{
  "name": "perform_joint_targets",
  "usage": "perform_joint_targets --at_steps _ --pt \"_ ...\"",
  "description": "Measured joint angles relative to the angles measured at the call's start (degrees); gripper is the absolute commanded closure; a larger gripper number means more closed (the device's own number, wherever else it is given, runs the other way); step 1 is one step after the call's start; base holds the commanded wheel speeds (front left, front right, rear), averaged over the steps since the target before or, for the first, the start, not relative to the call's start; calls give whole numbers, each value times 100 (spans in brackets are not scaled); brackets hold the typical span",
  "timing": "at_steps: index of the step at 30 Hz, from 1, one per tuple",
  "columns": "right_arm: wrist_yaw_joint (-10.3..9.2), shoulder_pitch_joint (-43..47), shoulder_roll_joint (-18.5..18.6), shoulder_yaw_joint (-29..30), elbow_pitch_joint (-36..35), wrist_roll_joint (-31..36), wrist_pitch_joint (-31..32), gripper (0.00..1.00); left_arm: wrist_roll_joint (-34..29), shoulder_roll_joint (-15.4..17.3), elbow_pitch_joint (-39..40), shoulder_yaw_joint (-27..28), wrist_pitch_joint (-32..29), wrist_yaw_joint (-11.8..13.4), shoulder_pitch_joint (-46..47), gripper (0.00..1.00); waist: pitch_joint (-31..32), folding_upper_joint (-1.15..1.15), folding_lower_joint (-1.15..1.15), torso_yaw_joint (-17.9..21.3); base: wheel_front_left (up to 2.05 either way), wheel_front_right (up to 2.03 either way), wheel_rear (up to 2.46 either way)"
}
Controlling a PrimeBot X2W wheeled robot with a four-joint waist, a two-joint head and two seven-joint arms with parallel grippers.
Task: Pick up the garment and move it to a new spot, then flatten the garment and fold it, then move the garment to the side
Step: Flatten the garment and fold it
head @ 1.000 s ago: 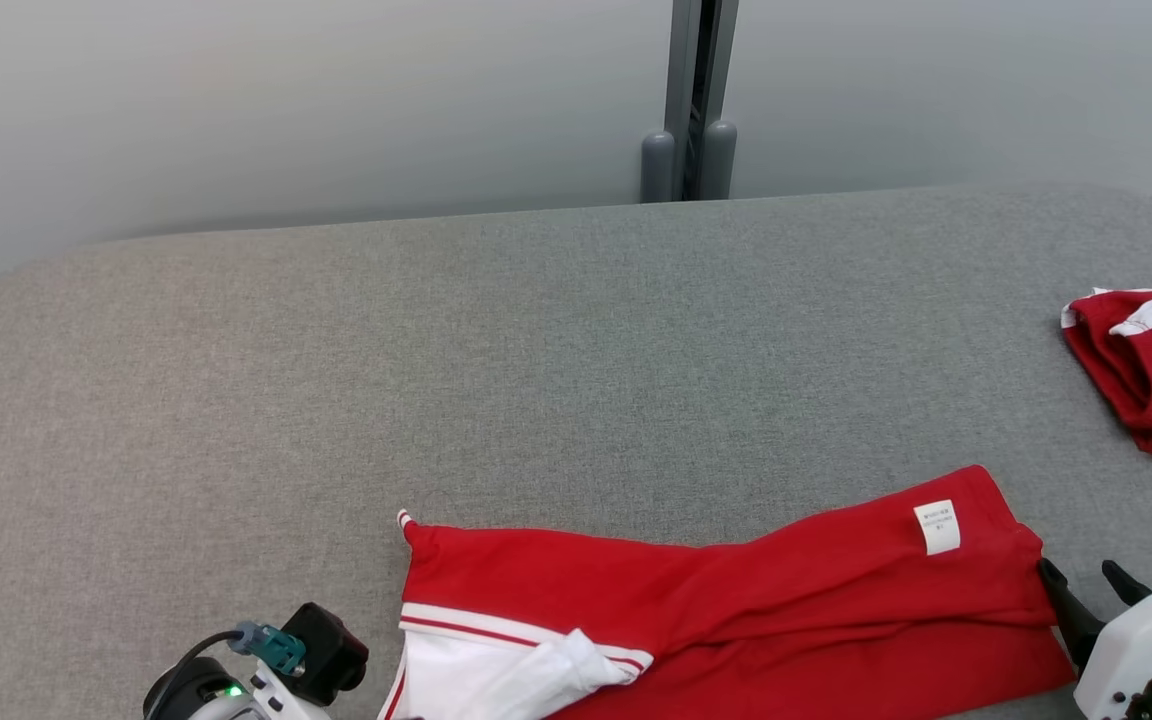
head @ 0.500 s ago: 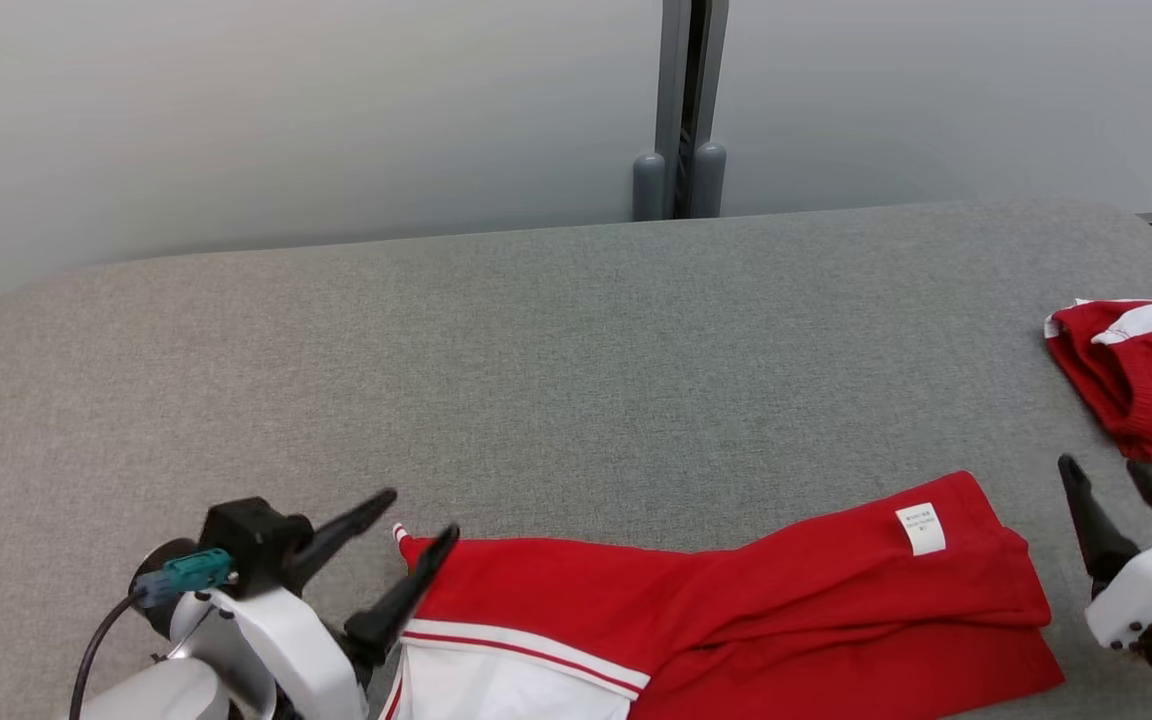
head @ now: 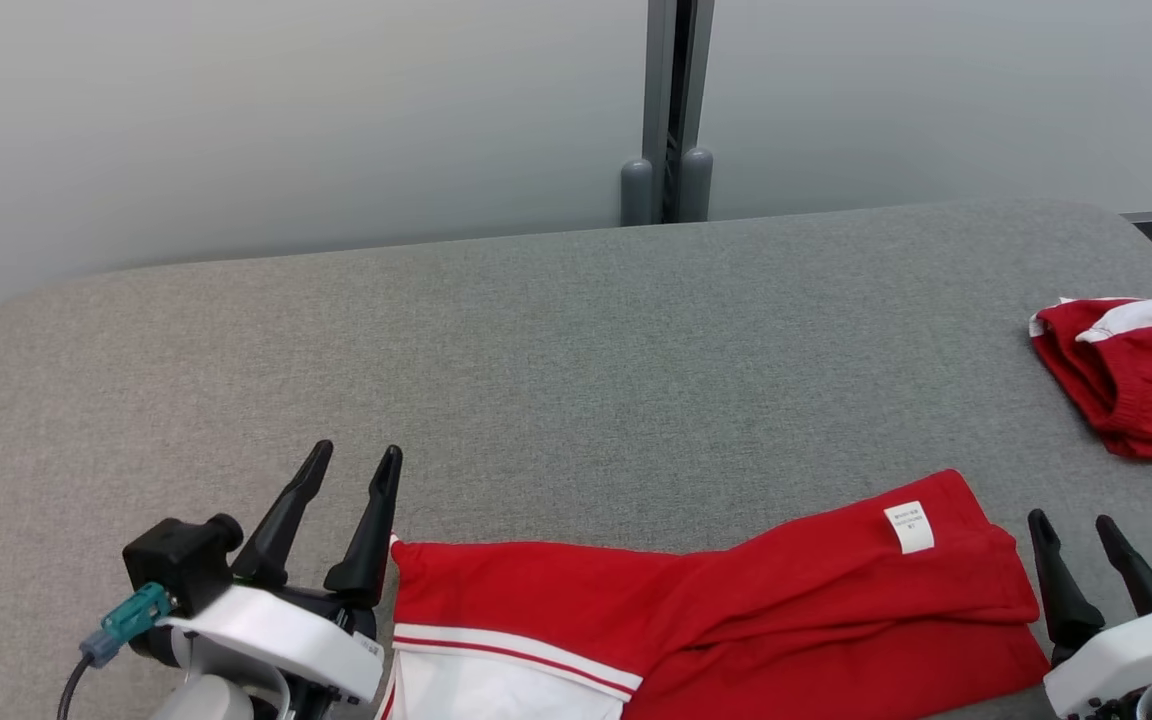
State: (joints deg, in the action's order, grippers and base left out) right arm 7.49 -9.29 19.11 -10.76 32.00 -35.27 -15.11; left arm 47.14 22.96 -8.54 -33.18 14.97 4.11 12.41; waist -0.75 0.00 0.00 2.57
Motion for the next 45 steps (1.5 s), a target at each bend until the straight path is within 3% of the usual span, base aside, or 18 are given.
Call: perform_joint_targets --at_steps 1,5,12,30,42,43,44,45 --pt "1 58 -92 37 41 23 -2 0 -285 -315 -118 457 0 -196 -260 0 4 0 0 7 0 0 0" --pt "0 115 -190 26 272 -2 -3 0 -880 -836 -367 1043 0 -593 -602 0 8 0 0 -2 0 0 0" --pt "0 55 -276 -47 634 -232 -3 0 -1638 -1362 -704 1538 0 -1003 -710 0 -51 0 0 -75 0 0 0" --pt "0 -310 -389 -534 1666 -834 -3 0 -1953 -1339 -943 1545 1 -1152 -618 0 -273 0 0 -233 0 0 0" --pt "-1 -556 -405 -1063 1802 -1273 -22 0 -1948 -1296 -883 1578 1 -1154 -543 0 -377 0 0 -203 0 0 0" --pt "-1 -571 -404 -1123 1805 -1308 -23 22 -1948 -1300 -882 1578 1 -1154 -542 0 -381 0 0 -202 0 0 0" --pt "-1 -584 -403 -1193 1809 -1362 -25 62 -1949 -1303 -883 1577 1 -1154 -539 0 -384 0 0 -202 0 0 0" --pt "-1 -603 -391 -1260 1820 -1412 -31 84 -1949 -1307 -883 1577 1 -1154 -530 0 -388 0 0 -202 0 0 0"
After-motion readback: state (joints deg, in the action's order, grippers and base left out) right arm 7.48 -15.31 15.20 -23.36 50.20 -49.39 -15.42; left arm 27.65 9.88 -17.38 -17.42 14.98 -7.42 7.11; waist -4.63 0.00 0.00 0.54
